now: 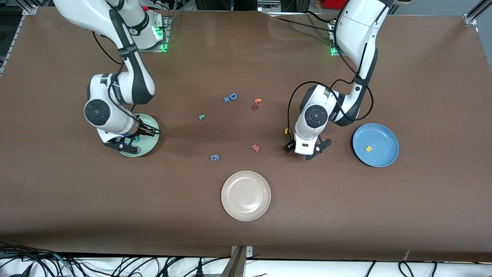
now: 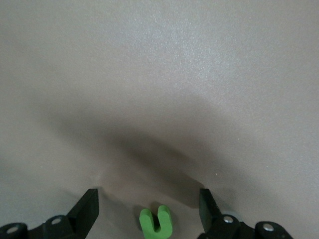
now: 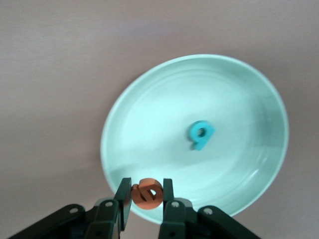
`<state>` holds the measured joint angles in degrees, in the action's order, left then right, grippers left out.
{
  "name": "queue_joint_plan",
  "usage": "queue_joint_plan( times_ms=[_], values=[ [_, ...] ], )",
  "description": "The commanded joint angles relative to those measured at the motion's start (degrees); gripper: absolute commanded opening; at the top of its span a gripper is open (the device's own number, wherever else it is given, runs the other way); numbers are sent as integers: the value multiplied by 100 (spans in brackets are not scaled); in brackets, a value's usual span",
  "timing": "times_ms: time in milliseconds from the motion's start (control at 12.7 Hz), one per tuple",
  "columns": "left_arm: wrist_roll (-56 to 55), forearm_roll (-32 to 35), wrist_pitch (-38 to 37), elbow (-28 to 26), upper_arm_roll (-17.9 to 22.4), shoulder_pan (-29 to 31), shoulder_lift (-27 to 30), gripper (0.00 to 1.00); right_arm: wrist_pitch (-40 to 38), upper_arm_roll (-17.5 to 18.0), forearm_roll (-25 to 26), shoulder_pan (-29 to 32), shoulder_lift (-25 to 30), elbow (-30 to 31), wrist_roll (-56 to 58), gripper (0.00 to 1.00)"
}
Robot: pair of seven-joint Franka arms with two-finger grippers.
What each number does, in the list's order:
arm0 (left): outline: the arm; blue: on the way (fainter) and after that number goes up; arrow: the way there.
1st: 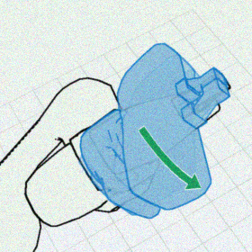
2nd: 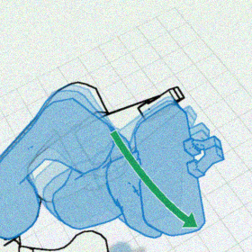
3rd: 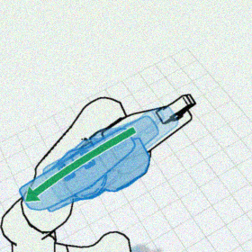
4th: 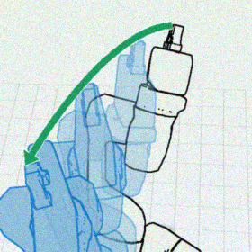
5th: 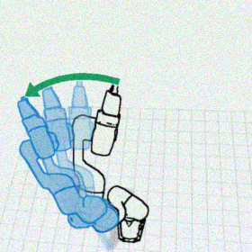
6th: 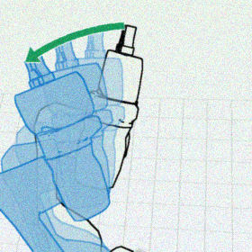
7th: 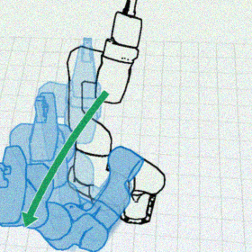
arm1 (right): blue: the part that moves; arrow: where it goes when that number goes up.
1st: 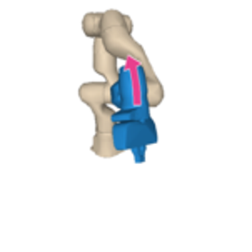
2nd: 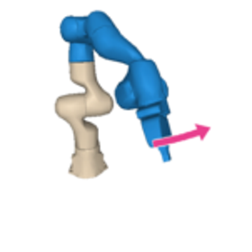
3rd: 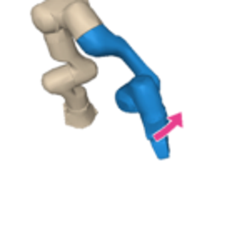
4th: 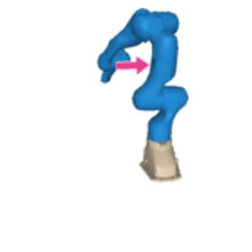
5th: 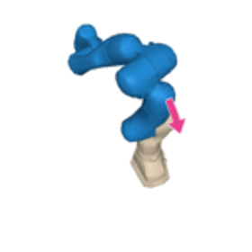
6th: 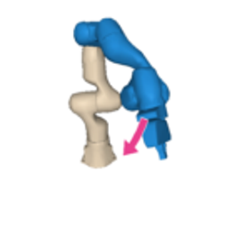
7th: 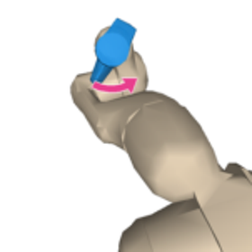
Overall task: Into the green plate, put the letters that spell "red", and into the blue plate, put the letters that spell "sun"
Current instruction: 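Drop the 6 on the green plate while the left gripper grasps the u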
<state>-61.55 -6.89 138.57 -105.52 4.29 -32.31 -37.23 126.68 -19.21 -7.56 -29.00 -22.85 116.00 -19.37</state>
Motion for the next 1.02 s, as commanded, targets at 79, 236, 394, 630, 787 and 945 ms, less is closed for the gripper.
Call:
queue_joint_plan(
  times_ms=[79,236,394,630,787,945],
  values=[
    [20,-190,12,102,72,-126,-65,85,75,5,-8,35,-368,63,301,21],
    [11,-190,12,102,63,-161,-65,85,172,5,-26,79,-518,72,399,24],
    [2,-190,12,102,63,-205,-65,85,164,5,-61,79,-545,54,347,51],
    [46,-181,12,93,63,-206,-74,69,-221,14,-52,70,-414,-86,347,99],
    [99,-172,12,85,63,-206,-83,47,-660,40,-70,26,-221,-296,181,100],
    [108,-146,12,85,63,-206,-83,32,-1214,337,-88,-53,-159,-621,-581,100]
  ],
)
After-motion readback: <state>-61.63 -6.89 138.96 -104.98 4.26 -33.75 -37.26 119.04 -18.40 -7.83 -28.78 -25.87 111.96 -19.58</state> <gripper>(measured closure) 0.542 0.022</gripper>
